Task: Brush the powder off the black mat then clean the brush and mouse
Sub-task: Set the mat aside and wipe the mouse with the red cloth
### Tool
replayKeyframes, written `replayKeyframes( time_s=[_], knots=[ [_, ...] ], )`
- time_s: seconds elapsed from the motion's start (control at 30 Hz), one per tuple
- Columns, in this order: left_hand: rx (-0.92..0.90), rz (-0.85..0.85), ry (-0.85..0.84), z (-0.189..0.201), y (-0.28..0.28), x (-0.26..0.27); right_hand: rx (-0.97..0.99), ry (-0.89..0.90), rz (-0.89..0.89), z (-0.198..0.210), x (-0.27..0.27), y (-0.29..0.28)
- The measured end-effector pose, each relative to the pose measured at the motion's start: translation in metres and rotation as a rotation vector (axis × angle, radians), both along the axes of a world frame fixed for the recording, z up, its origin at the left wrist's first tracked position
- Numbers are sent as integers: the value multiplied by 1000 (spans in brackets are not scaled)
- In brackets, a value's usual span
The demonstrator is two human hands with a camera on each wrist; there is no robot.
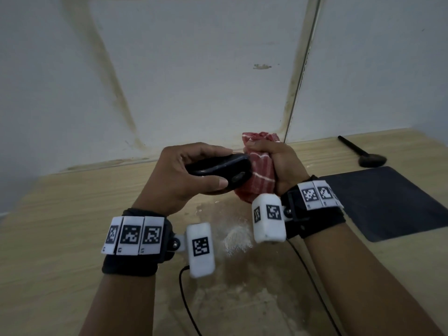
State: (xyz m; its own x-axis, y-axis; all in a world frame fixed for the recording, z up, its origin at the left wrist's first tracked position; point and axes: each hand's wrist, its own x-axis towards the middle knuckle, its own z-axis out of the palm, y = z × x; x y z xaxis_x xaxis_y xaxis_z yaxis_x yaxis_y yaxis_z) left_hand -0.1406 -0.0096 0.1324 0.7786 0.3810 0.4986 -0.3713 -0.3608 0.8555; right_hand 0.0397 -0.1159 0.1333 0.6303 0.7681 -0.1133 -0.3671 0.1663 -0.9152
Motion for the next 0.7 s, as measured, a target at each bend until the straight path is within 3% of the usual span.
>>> replayKeyframes(
  time_s=[0.13, 0.33, 0.7],
  knots=[
    [-72, -37, -31, 3, -11, 7, -23, 56, 41, 8, 3, -11],
    [-78, 33, 1, 9, -20, 10, 236, 113, 205, 0, -3, -43],
    [173, -14, 115, 35, -33, 18, 267, 35, 214, 14, -1, -52]
  ],
)
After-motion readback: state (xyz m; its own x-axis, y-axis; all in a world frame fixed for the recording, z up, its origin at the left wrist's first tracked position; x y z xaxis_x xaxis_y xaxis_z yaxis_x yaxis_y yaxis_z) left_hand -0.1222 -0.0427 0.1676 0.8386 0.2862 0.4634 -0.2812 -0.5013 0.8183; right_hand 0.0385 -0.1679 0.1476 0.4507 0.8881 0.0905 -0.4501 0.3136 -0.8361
